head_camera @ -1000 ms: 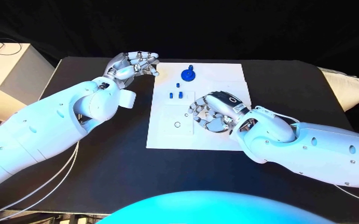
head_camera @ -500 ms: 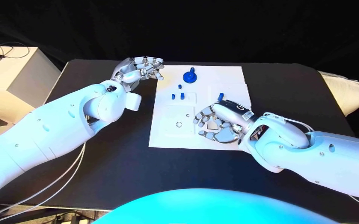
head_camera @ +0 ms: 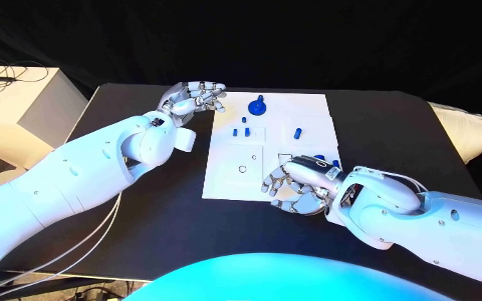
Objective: Assemble the parts on the task board
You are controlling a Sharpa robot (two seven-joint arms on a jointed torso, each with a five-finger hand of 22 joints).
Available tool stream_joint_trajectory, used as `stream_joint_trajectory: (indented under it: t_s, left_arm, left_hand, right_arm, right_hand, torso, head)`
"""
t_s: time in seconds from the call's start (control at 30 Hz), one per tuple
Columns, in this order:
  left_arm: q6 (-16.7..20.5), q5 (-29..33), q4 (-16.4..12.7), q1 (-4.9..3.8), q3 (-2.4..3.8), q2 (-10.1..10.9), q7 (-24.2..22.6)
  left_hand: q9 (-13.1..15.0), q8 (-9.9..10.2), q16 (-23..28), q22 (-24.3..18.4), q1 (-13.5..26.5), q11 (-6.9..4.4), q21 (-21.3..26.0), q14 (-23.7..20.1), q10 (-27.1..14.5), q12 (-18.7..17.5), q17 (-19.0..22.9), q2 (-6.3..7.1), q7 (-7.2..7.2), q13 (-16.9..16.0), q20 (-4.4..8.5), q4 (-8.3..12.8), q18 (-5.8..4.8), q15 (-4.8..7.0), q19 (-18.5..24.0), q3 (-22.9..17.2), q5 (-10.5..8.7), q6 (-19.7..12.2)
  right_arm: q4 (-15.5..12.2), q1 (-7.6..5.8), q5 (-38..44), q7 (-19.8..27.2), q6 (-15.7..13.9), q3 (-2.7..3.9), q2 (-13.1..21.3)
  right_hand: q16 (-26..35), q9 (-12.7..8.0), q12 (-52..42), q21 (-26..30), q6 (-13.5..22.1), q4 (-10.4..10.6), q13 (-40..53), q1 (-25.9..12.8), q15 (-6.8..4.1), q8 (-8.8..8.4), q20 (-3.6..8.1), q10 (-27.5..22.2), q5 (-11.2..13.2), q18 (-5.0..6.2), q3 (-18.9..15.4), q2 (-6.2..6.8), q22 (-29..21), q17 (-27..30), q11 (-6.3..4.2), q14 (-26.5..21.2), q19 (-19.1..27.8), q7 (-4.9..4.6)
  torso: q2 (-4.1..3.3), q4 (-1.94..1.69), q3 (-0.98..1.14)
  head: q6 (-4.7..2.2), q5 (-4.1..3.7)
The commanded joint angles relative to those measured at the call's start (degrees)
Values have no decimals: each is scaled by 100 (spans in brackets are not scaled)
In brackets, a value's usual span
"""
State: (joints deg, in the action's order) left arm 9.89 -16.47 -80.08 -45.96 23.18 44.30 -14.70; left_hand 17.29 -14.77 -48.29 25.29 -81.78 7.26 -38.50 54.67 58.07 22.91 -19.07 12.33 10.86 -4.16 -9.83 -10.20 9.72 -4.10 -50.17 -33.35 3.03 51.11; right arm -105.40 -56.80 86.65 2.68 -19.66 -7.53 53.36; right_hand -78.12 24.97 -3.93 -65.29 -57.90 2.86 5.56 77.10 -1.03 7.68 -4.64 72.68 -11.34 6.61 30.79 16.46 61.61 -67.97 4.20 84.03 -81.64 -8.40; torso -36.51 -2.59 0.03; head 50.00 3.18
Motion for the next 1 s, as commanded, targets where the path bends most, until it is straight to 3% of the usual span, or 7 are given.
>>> stream_joint_trajectory:
  t_s: [0.03, 0.27, 0.6, 0.83, 1.0]
  left_arm:
    - [-120, 44, 11, 10, -5, -22, -26]
    - [-134, 50, 45, 13, -29, -33, -18]
    - [-128, 38, 73, 13, -50, -48, -22]
    - [-106, 4, 139, 13, -69, -81, -43]
    - [-83, -2, 224, 11, -77, -98, -82]
  left_hand:
    - [-5, 23, 18, -5, -38, 41, 36, 25, -17, -37, -8, -8, 50, 4, -2, -6, 68, -9, -46, 44, 3, 7]
    - [-5, 23, 18, -5, -38, 41, 36, 25, -17, -37, -8, -8, 50, 4, -2, -6, 68, -9, -46, 44, 3, 7]
    - [-7, 22, 25, -10, -38, 43, 45, 23, -21, -46, -10, -9, 50, 4, -4, -9, 68, -11, -46, 47, 3, 6]
    - [-12, 28, 37, -19, -44, 47, 58, 18, -31, -63, -13, -3, 53, 5, -6, -9, 68, -13, -47, 53, 3, -6]
    - [-36, 46, 182, -94, -58, 92, 192, -101, -149, -193, 2, 9, 78, 22, -43, -39, 57, -62, 29, 67, 3, -46]
  right_arm:
    - [-9, 18, 110, 140, 496, -8, 5]
    - [26, 30, 201, 42, 493, -20, 1]
    - [106, 17, -208, -86, -158, -13, 39]
    - [449, -263, -1404, 255, -517, 34, 44]
    - [935, -574, -2453, 641, -596, 82, -15]
  right_hand:
    - [-19, -14, 22, -21, 48, -28, 2, 36, 20, -46, 2, -58, -42, -74, -38, 19, -8, 24, -8, 205, -25, 26]
    - [-2, -55, 37, 41, 201, -45, -24, 1, 44, -157, -20, -326, -66, -64, -304, 27, -56, 89, 20, 185, 1, 20]
    - [3, -70, 27, 90, 247, -29, -23, 45, 57, -193, -28, -375, -71, -53, -331, -33, -106, 116, 43, 180, 10, -8]
    - [2, -88, 42, 207, 245, 39, -65, 116, 111, -222, -70, -567, -209, -31, -249, -88, -225, 153, 113, 173, 36, -76]
    - [0, -104, 44, 247, 238, 108, -114, 134, 152, -242, -105, -732, -300, -26, -187, -137, -259, 182, 164, 166, 43, -131]
  torso:
    - [27, 14, 2]
    - [23, 14, 5]
    - [19, 10, -3]
    - [14, 2, -18]
    - [7, 4, -22]
  head:
    - [0, 16]
    - [0, -17]
    - [0, -149]
    - [0, -228]
    - [0, -252]
